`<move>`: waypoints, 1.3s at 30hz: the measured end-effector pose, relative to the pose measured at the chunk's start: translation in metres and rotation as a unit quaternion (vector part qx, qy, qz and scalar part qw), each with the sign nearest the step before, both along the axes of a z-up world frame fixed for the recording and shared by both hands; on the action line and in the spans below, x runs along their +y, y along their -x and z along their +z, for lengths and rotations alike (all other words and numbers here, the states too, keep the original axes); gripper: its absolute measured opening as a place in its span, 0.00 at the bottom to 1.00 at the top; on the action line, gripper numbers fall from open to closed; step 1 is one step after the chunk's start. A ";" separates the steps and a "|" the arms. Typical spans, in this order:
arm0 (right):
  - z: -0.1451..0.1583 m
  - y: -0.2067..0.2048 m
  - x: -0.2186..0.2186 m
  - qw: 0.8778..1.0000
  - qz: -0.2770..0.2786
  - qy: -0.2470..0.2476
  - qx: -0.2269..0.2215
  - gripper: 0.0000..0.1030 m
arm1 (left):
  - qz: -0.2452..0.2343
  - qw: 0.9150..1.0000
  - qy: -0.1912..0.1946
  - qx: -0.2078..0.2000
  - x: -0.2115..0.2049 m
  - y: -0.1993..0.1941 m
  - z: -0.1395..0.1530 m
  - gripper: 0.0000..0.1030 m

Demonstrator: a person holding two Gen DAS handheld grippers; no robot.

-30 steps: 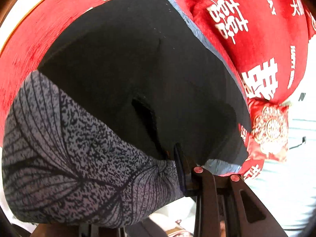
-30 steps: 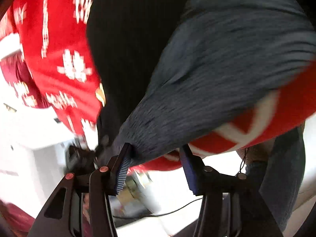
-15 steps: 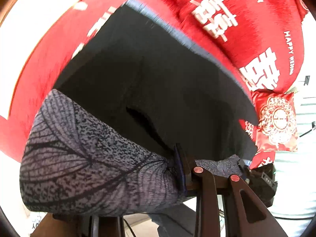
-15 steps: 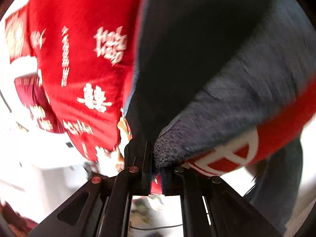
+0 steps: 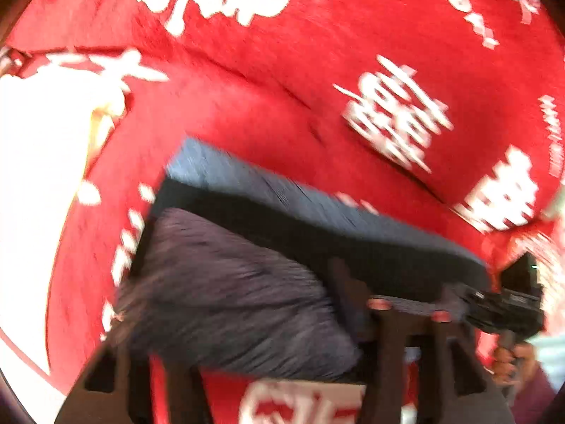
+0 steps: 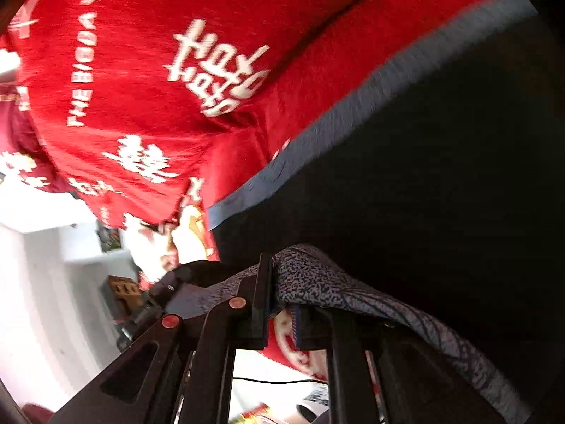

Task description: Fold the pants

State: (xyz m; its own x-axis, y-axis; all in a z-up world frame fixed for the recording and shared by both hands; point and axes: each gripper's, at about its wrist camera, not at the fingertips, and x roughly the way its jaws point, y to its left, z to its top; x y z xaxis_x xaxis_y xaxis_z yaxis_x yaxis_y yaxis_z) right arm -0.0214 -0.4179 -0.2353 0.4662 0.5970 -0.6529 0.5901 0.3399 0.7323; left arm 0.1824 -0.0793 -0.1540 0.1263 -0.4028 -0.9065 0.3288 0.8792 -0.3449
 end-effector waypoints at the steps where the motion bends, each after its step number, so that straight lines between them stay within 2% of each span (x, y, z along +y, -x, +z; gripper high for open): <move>1: -0.008 -0.010 -0.006 1.000 0.012 0.003 0.005 0.11 | 0.005 1.000 -0.011 -0.008 -0.003 -0.010 -0.011 0.59; 3: -0.028 -0.029 -0.017 0.999 0.037 0.017 0.016 0.11 | 0.026 0.998 -0.052 -0.021 -0.013 -0.031 -0.037 0.74; 6: -0.061 -0.058 -0.026 0.997 0.068 0.031 0.022 0.11 | 0.052 0.993 -0.096 -0.034 -0.021 -0.048 -0.067 0.77; 7: -0.069 -0.063 -0.028 0.997 0.065 0.023 0.017 0.11 | 0.056 0.992 -0.107 -0.042 -0.021 -0.051 -0.071 0.85; 8: -0.072 -0.064 -0.031 0.998 0.057 0.017 0.012 0.11 | 0.064 0.989 -0.127 -0.051 -0.023 -0.055 -0.074 0.88; 10: -0.069 -0.062 -0.032 0.998 0.057 0.013 0.014 0.15 | 0.076 0.988 -0.132 -0.037 -0.020 -0.060 -0.073 0.88; 12: -0.052 -0.059 -0.029 0.996 0.075 0.038 0.015 0.33 | 0.087 0.987 -0.126 -0.039 -0.011 -0.058 -0.055 0.88; 13: -0.039 -0.061 -0.025 0.995 0.085 0.059 0.011 0.54 | 0.088 0.987 -0.125 -0.046 -0.007 -0.056 -0.046 0.88; 14: -0.027 -0.061 -0.022 0.992 0.094 0.079 0.003 0.62 | 0.087 0.987 -0.125 -0.059 -0.001 -0.052 -0.030 0.88; 16: 0.001 -0.053 -0.015 0.987 0.103 0.118 -0.019 0.62 | 0.087 0.986 -0.126 -0.069 0.006 -0.044 -0.015 0.88; 18: 0.020 -0.049 -0.003 0.982 0.123 0.134 -0.043 0.61 | 0.076 0.986 -0.132 -0.073 0.006 -0.032 -0.004 0.88; 20: 0.029 -0.050 0.019 0.972 0.166 0.157 -0.059 0.50 | 0.048 0.986 -0.146 -0.060 -0.005 -0.019 -0.013 0.88; 23: 0.012 -0.070 0.046 0.955 0.227 0.188 -0.041 0.49 | 0.016 0.986 -0.162 -0.035 -0.035 -0.005 -0.044 0.88; 25: -0.007 -0.086 0.050 0.952 0.238 0.191 -0.029 0.49 | 0.010 0.985 -0.170 -0.034 -0.050 -0.005 -0.060 0.88; 27: -0.022 -0.098 0.043 0.945 0.244 0.218 -0.007 0.44 | 0.013 0.976 -0.211 -0.058 -0.064 -0.007 -0.074 0.94; 29: -0.022 -0.102 0.019 0.964 0.191 0.183 -0.014 0.44 | 0.004 0.973 -0.218 -0.069 -0.070 -0.007 -0.079 0.97; 31: -0.014 -0.094 -0.002 0.976 0.148 0.162 -0.020 0.45 | -0.009 0.971 -0.225 -0.075 -0.071 -0.006 -0.080 0.97; 35: 0.006 -0.058 -0.032 0.983 0.100 0.152 -0.030 0.52 | -0.029 0.968 -0.238 -0.076 -0.073 -0.002 -0.081 0.97; 39: 0.029 -0.005 -0.051 0.987 0.057 0.150 -0.020 0.53 | -0.038 0.965 -0.253 -0.057 -0.079 0.002 -0.074 0.97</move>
